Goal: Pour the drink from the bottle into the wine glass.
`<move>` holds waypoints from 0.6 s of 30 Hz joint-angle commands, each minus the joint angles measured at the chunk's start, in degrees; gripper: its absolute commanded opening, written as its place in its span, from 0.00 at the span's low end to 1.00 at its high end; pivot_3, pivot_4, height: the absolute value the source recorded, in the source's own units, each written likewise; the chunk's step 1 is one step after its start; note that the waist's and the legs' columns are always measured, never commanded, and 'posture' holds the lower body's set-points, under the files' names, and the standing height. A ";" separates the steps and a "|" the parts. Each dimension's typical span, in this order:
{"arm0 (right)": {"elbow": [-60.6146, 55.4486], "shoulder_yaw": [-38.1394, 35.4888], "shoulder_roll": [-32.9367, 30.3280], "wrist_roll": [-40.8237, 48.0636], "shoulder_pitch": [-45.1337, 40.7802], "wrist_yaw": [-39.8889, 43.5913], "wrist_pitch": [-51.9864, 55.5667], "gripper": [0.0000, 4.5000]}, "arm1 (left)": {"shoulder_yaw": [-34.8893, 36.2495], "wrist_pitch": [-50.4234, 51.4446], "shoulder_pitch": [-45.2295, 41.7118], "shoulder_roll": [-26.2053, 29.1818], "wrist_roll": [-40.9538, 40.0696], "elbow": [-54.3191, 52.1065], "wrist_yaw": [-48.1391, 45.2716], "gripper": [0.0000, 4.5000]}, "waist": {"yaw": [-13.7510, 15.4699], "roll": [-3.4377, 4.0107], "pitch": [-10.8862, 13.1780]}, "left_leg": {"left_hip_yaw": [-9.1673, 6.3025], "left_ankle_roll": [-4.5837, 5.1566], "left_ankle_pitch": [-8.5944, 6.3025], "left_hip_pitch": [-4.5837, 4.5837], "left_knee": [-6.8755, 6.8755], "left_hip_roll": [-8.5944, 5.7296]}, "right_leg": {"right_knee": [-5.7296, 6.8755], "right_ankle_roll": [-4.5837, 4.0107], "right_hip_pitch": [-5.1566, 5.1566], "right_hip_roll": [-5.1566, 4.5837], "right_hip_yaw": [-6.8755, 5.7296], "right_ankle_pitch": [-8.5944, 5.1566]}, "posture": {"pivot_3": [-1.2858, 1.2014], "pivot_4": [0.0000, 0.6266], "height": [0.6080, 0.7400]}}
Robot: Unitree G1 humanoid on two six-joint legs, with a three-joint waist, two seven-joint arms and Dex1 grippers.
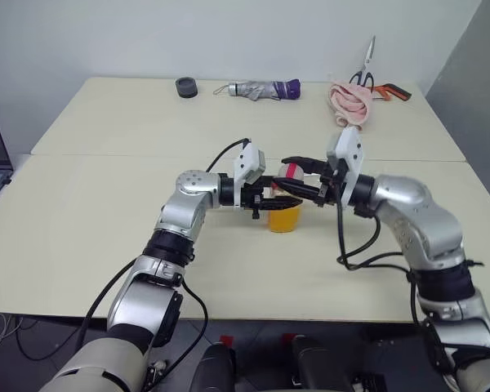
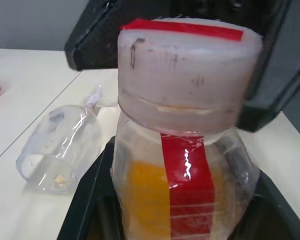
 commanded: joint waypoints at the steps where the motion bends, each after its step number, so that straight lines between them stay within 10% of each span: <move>1: 2.66 -0.04 -1.29 -0.22 -1.41 3.31 -2.04 0.42 | 1.54 -0.31 -1.90 0.25 -2.00 -4.03 -0.33 0.41 | 0.06 0.00 0.00 | 0.00 0.00 0.00 -0.01 0.00 0.00 | 0.00 -0.01 0.00 -0.01 -0.01 -0.01 | 0.52 0.24 1.00; 9: -8.42 -4.06 -3.71 3.11 4.51 0.30 1.20 0.96 | 1.85 0.25 -0.50 0.85 -2.30 -5.12 0.70 0.40 | 0.49 0.01 0.01 | 0.01 0.00 0.00 -0.08 0.02 -0.08 | -0.06 -0.01 -0.01 -0.13 0.00 -0.01 | 0.52 0.24 1.00; 18: -29.77 -3.53 0.54 -3.77 16.84 -20.70 4.20 0.97 | 1.90 -0.44 -0.52 1.11 -2.27 -3.77 0.31 0.40 | 0.23 0.01 0.01 | -0.01 -0.01 0.00 -0.07 0.01 -0.07 | -0.03 0.04 -0.01 -0.09 0.01 -0.03 | 0.52 0.24 1.00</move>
